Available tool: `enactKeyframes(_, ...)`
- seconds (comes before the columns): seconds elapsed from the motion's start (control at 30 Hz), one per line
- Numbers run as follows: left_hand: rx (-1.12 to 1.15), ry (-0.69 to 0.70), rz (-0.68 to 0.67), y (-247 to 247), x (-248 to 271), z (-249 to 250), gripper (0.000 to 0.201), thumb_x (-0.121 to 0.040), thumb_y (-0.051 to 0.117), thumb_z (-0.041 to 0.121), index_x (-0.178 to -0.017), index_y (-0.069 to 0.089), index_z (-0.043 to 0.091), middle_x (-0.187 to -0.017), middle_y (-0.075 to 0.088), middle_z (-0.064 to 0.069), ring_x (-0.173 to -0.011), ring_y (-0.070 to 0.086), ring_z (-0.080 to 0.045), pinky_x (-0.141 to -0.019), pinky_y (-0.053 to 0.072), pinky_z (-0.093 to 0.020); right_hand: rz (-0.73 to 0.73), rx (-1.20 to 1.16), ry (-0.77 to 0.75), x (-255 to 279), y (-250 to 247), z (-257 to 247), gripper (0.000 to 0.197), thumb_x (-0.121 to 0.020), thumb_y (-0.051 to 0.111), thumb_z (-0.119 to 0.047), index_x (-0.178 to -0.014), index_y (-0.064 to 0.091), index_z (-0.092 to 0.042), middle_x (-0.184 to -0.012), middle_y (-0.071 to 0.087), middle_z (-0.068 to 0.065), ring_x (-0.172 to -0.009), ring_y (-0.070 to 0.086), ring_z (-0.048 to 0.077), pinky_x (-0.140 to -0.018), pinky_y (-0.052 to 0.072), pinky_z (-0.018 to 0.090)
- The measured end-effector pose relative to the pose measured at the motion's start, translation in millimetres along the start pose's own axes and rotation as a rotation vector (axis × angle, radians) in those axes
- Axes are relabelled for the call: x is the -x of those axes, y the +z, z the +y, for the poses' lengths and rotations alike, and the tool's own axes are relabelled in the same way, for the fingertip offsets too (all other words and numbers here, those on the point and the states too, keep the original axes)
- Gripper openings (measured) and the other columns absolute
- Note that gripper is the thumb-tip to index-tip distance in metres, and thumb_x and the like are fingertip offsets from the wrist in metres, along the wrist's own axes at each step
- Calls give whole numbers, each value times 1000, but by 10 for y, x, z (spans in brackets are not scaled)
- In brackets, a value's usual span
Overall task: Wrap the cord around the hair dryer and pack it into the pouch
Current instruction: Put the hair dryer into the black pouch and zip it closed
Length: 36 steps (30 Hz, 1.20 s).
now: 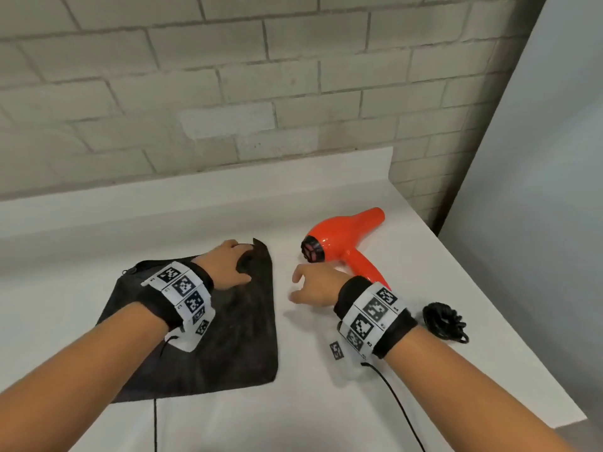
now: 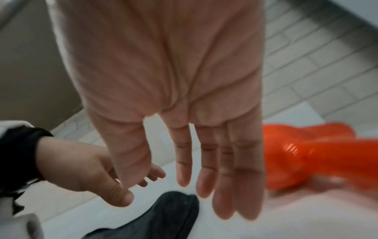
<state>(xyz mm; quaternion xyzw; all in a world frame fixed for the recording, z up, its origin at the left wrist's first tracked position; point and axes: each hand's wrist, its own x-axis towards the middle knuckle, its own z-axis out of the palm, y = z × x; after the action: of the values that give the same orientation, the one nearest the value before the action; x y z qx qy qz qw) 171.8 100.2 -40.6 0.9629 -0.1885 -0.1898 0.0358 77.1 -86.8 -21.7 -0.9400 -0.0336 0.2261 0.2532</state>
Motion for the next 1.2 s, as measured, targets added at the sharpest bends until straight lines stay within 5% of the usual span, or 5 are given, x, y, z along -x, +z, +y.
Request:
enactKeyframes(0.57, 24, -28, -75, 119, -340, -828, 84, -75, 72, 23, -143, 22, 15, -148, 30, -12, -133, 35, -30, -111, 30, -40, -52, 28, 213, -783, 568, -539, 110, -70, 76, -3, -145, -1, -24, -143, 19, 20, -119, 48, 41, -99, 46, 45)
enactKeyframes(0.73, 35, 40, 49, 58, -319, -640, 27, -85, 58, 18, -112, 58, 16, -119, 60, -12, -108, 55, -30, -93, 44, -37, -91, 137, 239, -660, 551, -399, 112, -73, 73, -3, -146, -8, -27, -142, 19, 22, -117, 49, 41, -97, 46, 43)
enactKeyframes(0.9, 161, 337, 181, -120, -83, -329, 28, -91, 49, 14, -116, 62, 18, -119, 64, -8, -110, 56, -25, -96, 42, -33, 271, 88, 52, -453, 272, -300, 83, -86, 58, -14, -145, 4, -39, -155, -2, 12, -134, 26, 41, -106, 35, 46)
enactKeyframes(1.03, 234, 555, 402, -231, 110, -111, 31, -89, 49, 8, -117, 61, 16, -115, 64, -8, -106, 58, -23, -95, 40, -28, 546, 33, -168, -288, 3, -249, 30, -84, 60, -15, -114, 57, -18, -123, 58, 7, -115, 51, 29, -99, 41, 45)
enactKeyframes(1.2, 236, 571, 232, -385, 175, -68, 23, -87, 51, 16, -107, 65, 15, -114, 65, -6, -106, 58, -22, -98, 40, -29, 718, -19, -371, -28, -72, -153, 5, -78, 67, -5, -77, 62, -5, -89, 70, 9, -86, 62, 29, -83, 48, 43)
